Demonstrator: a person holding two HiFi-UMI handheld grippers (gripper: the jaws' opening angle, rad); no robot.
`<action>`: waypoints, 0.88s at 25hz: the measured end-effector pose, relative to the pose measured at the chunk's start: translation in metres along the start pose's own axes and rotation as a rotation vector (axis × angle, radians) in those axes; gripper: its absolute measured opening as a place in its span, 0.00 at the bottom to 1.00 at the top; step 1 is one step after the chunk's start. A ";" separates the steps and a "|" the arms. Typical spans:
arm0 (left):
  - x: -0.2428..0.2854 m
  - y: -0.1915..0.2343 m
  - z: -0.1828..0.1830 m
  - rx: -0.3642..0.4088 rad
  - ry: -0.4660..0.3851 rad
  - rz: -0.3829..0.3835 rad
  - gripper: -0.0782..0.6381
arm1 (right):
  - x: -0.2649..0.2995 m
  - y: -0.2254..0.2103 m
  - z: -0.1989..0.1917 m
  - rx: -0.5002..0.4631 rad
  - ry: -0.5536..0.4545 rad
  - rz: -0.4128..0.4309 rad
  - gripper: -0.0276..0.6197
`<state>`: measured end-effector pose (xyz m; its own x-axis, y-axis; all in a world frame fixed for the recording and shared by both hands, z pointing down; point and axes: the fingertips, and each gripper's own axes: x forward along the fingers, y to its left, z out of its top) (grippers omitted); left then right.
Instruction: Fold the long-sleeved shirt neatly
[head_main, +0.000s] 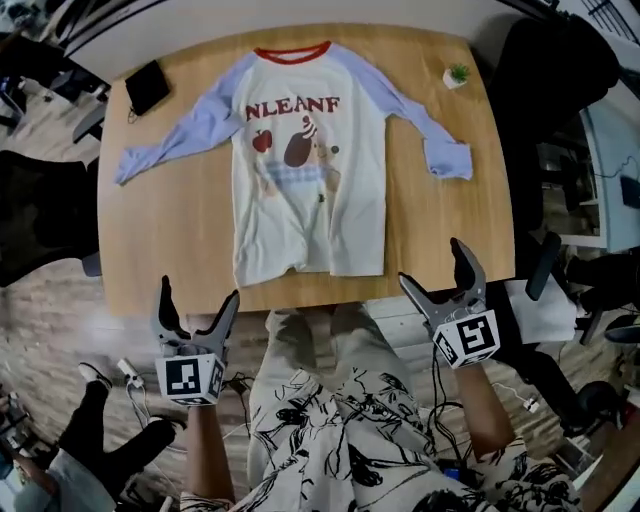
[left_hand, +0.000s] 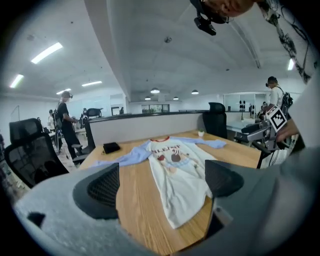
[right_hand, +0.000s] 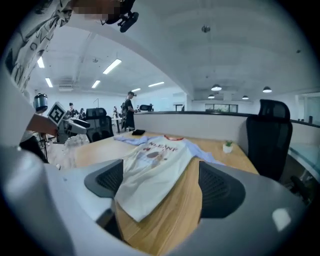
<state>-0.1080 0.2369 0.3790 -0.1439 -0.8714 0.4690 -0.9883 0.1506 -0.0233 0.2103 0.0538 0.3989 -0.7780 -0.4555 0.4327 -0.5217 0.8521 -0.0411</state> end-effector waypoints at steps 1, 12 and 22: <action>0.006 -0.001 -0.023 -0.010 0.039 -0.007 0.84 | 0.010 0.005 -0.020 -0.001 0.038 0.018 0.78; 0.077 -0.016 -0.162 -0.015 0.247 -0.076 0.77 | 0.073 0.045 -0.157 0.025 0.260 0.068 0.61; 0.079 -0.020 -0.196 -0.082 0.323 -0.075 0.44 | 0.080 0.048 -0.173 -0.006 0.308 0.029 0.34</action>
<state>-0.0900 0.2564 0.5897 -0.0344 -0.6903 0.7227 -0.9863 0.1400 0.0869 0.1838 0.1031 0.5870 -0.6490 -0.3322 0.6844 -0.4980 0.8656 -0.0521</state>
